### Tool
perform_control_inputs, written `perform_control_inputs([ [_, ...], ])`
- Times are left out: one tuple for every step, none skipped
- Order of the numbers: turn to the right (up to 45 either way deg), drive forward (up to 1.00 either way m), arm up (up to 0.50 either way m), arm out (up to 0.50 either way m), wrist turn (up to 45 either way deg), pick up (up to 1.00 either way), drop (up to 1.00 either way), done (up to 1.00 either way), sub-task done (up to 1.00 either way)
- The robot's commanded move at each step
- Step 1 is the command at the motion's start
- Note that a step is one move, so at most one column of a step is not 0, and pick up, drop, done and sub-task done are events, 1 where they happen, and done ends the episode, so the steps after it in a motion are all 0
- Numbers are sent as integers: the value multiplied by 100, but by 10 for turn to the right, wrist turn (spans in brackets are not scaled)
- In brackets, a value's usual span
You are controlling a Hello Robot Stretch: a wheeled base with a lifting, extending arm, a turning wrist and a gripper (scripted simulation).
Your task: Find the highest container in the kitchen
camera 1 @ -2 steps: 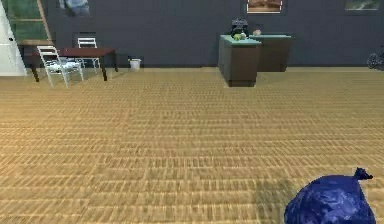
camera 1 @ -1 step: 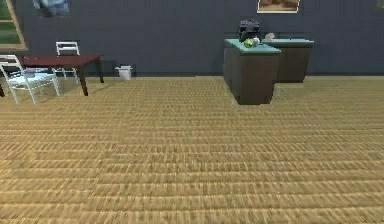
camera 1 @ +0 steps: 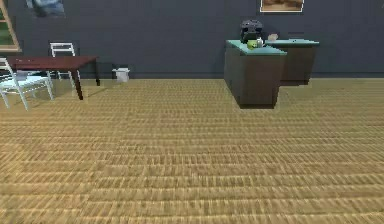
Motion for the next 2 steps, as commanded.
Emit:
perform_control_inputs([
  [30,0,0,0,0,0,0,0,0],
  [0,100,0,0,0,0,0,0,0],
])
